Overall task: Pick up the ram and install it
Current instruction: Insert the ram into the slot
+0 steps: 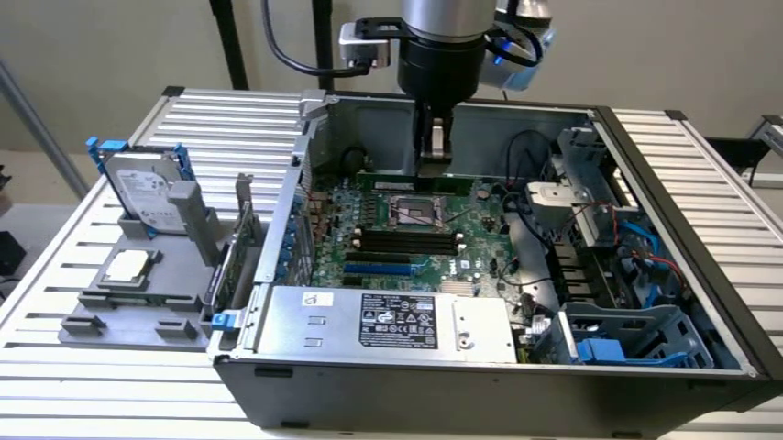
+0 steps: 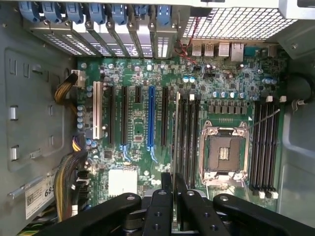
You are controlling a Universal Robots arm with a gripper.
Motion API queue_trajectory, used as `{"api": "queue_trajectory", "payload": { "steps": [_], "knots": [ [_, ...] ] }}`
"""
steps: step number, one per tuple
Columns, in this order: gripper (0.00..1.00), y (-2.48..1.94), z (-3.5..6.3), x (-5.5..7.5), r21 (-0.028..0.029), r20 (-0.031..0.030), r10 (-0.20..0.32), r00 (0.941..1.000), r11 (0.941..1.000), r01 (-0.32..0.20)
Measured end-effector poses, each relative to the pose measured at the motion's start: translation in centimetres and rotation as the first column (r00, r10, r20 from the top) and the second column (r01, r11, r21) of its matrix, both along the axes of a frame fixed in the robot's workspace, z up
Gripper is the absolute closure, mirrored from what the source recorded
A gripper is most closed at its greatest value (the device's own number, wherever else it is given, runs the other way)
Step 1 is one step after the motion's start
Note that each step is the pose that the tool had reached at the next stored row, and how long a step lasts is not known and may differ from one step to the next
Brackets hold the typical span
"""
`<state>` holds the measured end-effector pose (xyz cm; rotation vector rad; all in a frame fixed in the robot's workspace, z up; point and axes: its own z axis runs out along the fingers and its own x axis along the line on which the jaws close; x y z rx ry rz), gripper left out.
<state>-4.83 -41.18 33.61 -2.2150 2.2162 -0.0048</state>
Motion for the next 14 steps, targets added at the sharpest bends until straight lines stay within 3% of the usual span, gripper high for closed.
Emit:
{"api": "queue_trajectory", "payload": {
  "steps": [14],
  "knots": [
    [0.86, 0.00, -2.54, 0.2, -0.0001, -0.0001, 0.000, 1.0000, 1.0000, 0.000]
  ]
}}
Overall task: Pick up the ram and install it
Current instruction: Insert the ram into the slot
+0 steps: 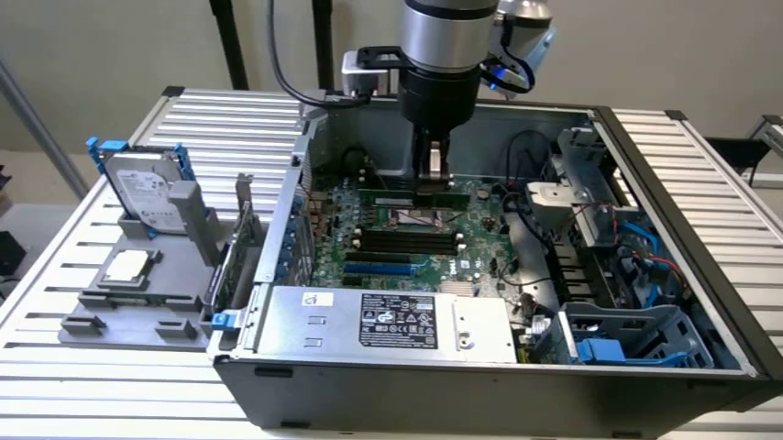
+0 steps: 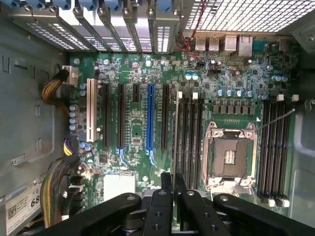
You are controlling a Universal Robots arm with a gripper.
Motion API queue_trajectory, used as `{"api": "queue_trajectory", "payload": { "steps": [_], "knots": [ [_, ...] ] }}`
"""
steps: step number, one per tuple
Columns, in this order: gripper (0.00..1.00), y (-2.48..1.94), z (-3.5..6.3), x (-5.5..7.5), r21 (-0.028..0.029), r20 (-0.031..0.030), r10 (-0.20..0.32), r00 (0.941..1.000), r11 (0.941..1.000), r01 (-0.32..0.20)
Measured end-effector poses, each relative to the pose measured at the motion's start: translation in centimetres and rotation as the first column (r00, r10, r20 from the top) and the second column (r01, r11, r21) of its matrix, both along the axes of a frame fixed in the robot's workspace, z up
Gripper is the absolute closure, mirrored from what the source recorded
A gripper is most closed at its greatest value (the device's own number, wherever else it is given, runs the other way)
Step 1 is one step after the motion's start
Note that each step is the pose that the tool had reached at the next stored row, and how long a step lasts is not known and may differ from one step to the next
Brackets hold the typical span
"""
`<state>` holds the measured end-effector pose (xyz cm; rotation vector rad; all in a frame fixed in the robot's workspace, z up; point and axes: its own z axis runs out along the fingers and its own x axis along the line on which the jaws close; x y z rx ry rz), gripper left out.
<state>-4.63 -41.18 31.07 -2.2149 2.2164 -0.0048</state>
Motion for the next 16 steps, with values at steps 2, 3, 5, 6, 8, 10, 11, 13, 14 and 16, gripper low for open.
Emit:
{"api": "queue_trajectory", "payload": {
  "steps": [2, 3, 5, 6, 8, 10, 11, 13, 14, 16],
  "knots": [
    [0.86, 0.00, -0.36, 0.1, 0.0001, -0.0003, -0.001, 1.0000, 1.0000, 0.001],
    [0.86, 0.00, -0.54, 0.2, 0.0001, -0.0007, -0.002, 1.0000, 1.0000, 0.002],
    [0.86, 0.01, -0.91, 0.2, 0.0000, -0.0018, -0.007, 1.0000, 1.0000, 0.007],
    [0.86, 0.02, -1.09, 0.2, 0.0000, -0.0024, -0.012, 0.9999, 0.9999, 0.012],
    [0.86, 0.05, -1.46, 0.3, 0.0000, -0.0029, -0.018, 0.9998, 0.9998, 0.018],
    [0.86, 0.06, -1.82, 0.3, -0.0001, -0.0030, -0.022, 0.9998, 0.9998, 0.022],
    [0.86, 0.08, -2.00, 0.3, -0.0001, -0.0030, -0.023, 0.9997, 0.9997, 0.023],
    [0.86, 0.11, -2.37, 0.3, 0.0002, -0.0029, -0.024, 0.9997, 0.9997, 0.024],
    [0.86, 0.13, -2.55, 0.3, 0.0001, -0.0029, -0.024, 0.9997, 0.9997, 0.024],
    [0.86, 0.17, -2.90, 0.3, 0.0000, -0.0030, -0.024, 0.9997, 0.9997, 0.024]
  ]
}}
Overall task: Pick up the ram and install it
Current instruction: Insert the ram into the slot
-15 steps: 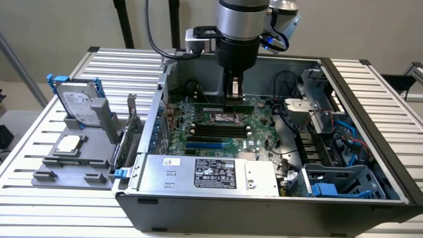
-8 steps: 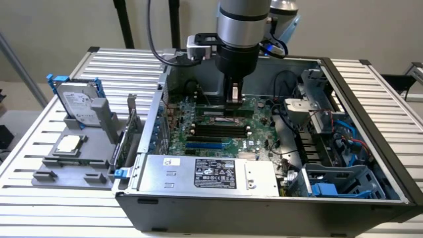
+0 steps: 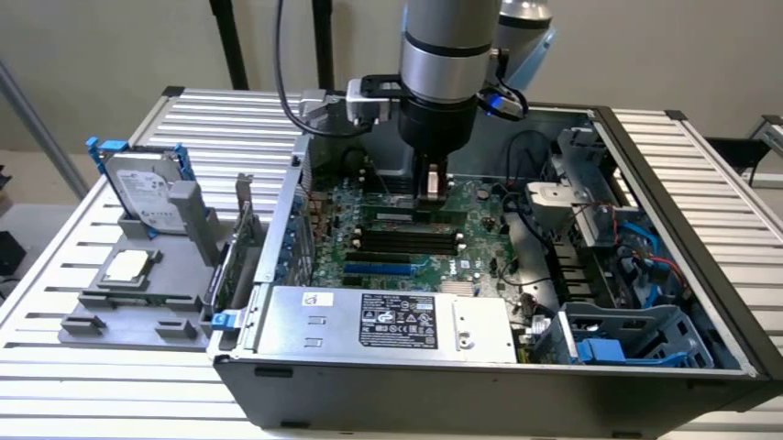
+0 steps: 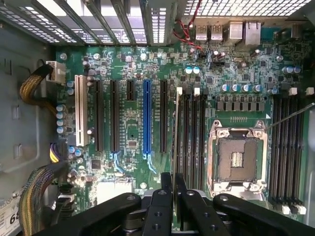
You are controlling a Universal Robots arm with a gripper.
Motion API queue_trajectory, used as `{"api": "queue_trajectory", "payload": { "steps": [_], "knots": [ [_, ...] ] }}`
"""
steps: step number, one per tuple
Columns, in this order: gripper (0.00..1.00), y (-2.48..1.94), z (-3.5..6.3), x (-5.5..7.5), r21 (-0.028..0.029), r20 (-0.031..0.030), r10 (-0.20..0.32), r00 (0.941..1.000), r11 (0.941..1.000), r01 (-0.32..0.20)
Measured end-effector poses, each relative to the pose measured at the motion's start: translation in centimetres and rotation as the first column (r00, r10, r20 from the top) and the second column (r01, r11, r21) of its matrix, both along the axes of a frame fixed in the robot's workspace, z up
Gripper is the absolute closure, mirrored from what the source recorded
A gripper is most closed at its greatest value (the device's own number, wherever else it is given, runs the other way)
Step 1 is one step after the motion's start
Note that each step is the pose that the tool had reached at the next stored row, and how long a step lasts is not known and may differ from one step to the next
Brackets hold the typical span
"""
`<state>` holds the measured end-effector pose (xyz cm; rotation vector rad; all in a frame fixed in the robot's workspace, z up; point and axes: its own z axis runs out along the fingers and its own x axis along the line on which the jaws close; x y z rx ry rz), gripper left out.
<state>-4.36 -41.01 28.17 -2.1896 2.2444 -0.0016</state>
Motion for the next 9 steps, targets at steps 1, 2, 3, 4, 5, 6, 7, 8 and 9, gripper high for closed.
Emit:
{"api": "queue_trajectory", "payload": {
  "steps": [1, 2, 3, 4, 5, 6, 7, 8, 9],
  "knots": [
    [0.86, 0.03, -0.18, 0.0, 0.0001, 0.0000, 0.000, 1.0000, 1.0000, 0.000],
    [0.86, 0.06, -0.37, 0.0, 0.0001, 0.0001, 0.000, 1.0000, 1.0000, 0.000],
    [0.86, 0.10, -0.55, 0.0, 0.0001, 0.0000, 0.000, 1.0000, 1.0000, 0.000],
    [0.86, 0.13, -0.73, 0.0, 0.0000, 0.0000, 0.000, 1.0000, 1.0000, 0.000],
    [0.86, 0.17, -0.92, 0.0, 0.0001, 0.0000, 0.000, 1.0000, 1.0000, 0.000],
    [0.86, 0.20, -1.10, 0.0, 0.0001, 0.0000, 0.000, 1.0000, 1.0000, 0.000],
    [0.86, 0.23, -1.28, 0.0, 0.0000, 0.0000, 0.000, 1.0000, 1.0000, 0.000],
    [0.86, 0.27, -1.46, 0.0, 0.0001, 0.0000, 0.000, 1.0000, 1.0000, 0.000],
    [0.86, 0.31, -1.64, 0.0, 0.0001, 0.0000, 0.000, 1.0000, 1.0000, 0.000]
  ]
}}
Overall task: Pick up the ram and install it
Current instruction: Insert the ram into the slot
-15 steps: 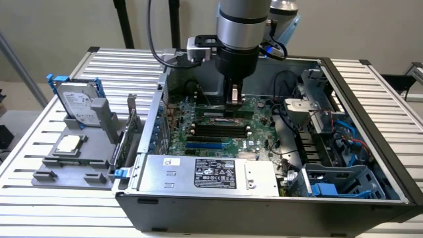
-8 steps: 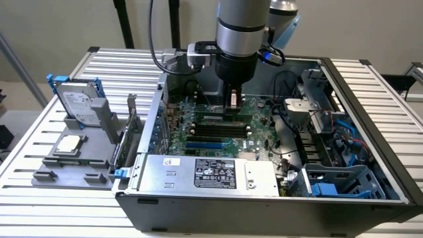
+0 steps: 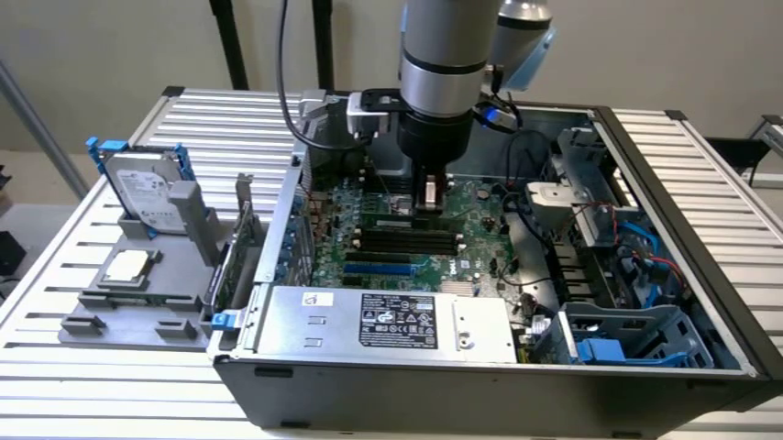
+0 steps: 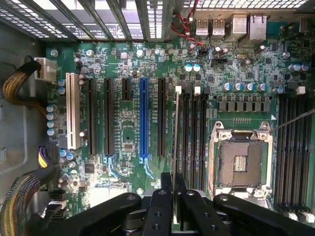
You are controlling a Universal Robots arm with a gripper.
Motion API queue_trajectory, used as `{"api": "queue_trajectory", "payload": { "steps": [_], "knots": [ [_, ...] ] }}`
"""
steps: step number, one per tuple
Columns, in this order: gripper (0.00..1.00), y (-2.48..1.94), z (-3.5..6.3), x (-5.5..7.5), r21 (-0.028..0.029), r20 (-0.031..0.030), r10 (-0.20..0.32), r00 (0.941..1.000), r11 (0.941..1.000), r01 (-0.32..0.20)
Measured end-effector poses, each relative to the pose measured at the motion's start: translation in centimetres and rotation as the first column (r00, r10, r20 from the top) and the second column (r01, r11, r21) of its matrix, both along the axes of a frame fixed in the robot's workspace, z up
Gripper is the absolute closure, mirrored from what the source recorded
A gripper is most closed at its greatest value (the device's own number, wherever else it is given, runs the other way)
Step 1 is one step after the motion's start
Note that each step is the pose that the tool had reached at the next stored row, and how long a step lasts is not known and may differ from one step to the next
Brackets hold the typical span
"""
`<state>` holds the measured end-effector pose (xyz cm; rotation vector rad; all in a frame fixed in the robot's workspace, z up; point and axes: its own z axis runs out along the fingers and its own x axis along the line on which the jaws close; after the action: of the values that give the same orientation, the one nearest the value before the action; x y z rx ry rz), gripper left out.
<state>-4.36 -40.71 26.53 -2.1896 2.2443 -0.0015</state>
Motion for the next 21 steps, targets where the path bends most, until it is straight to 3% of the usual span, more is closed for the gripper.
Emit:
{"api": "queue_trajectory", "payload": {
  "steps": [16, 21],
  "knots": [
    [0.86, 0.44, -2.90, 0.0, -0.0001, 0.0000, 0.000, 1.0000, 1.0000, 0.000],
    [0.86, 0.44, -2.99, 0.0, -0.0005, -0.0001, 0.001, 1.0000, 1.0000, -0.001]
  ]
}}
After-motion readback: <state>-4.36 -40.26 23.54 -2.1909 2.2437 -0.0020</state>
